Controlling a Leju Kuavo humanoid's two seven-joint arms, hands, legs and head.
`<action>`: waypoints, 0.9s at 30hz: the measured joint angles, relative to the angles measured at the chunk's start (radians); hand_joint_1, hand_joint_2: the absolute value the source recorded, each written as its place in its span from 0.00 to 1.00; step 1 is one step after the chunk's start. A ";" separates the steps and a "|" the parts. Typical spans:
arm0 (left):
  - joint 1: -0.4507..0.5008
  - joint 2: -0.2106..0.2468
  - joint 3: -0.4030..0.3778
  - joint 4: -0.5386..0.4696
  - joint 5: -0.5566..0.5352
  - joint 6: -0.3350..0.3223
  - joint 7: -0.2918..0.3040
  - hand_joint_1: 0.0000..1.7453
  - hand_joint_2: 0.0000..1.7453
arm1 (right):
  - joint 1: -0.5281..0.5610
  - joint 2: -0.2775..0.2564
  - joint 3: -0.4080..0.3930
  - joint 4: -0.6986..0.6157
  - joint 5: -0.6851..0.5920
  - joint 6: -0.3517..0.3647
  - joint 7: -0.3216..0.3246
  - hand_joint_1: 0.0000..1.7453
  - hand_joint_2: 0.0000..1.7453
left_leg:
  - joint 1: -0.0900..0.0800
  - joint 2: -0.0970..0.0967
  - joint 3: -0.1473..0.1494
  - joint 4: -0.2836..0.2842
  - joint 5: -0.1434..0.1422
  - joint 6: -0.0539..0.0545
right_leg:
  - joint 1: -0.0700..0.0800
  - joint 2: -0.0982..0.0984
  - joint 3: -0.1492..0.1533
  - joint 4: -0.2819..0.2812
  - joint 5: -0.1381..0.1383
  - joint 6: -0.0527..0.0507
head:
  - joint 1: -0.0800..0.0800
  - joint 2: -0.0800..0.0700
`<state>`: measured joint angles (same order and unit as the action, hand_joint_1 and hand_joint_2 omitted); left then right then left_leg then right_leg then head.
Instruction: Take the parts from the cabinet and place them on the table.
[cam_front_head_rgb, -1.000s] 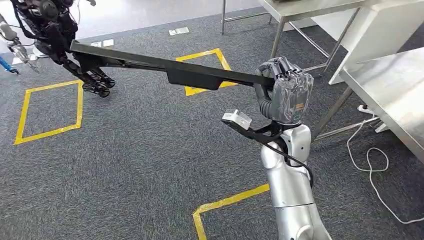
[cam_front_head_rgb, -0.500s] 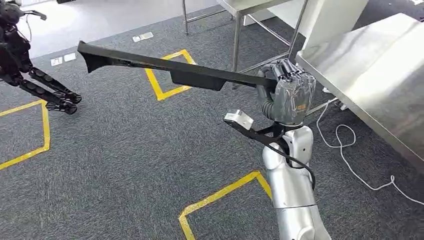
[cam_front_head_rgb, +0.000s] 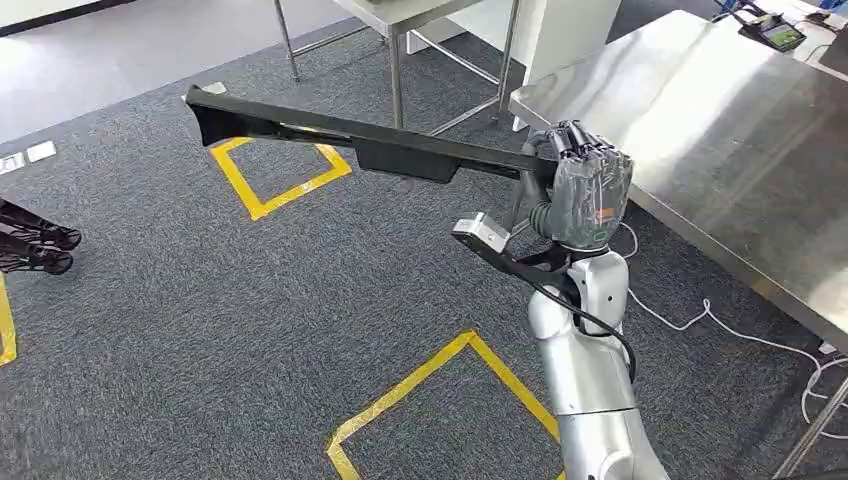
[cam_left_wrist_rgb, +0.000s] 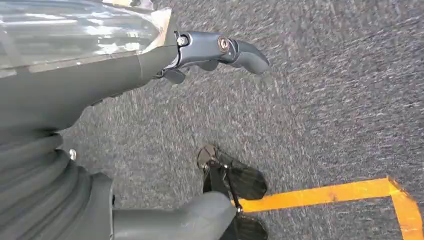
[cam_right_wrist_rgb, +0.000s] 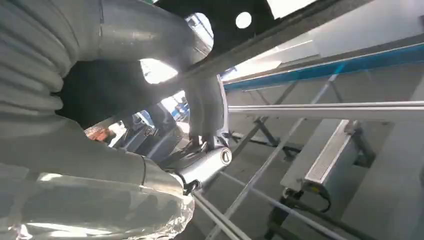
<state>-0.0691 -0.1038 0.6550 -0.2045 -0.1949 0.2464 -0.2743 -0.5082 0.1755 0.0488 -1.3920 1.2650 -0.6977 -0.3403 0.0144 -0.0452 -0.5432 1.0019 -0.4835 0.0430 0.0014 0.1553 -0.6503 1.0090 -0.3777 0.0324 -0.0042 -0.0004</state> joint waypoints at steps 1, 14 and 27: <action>-0.002 -0.003 0.000 0.000 0.000 -0.002 0.000 0.00 1.00 | 0.001 -0.005 0.001 0.000 0.001 0.000 0.000 1.00 1.00 | 0.000 0.015 0.005 -0.008 0.008 0.000 | -0.003 -0.057 -0.018 0.025 -0.018 -0.006 | -0.002 0.000; -0.001 -0.006 0.000 0.000 -0.005 -0.004 0.001 0.00 1.00 | 0.011 -0.020 0.000 0.003 0.002 0.000 0.001 1.00 1.00 | -0.008 0.169 0.000 0.000 0.002 -0.027 | -0.008 -0.189 0.046 0.008 -0.064 0.000 | 0.006 0.000; 0.001 -0.006 0.001 0.000 -0.007 -0.006 -0.011 0.00 1.00 | 0.000 -0.039 0.007 0.003 -0.019 0.000 0.014 1.00 1.00 | 0.004 -0.013 -0.030 0.022 0.005 -0.021 | -0.007 -0.051 0.046 0.007 -0.048 -0.024 | 0.000 0.000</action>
<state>-0.0677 -0.1095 0.6561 -0.2045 -0.2022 0.2400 -0.2850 -0.5085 0.1366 0.0557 -1.3890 1.2463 -0.6977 -0.3258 0.0183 -0.0584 -0.5731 1.0240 -0.4788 0.0216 -0.0056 0.1043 -0.6045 1.0165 -0.4260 0.0080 -0.0042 -0.0004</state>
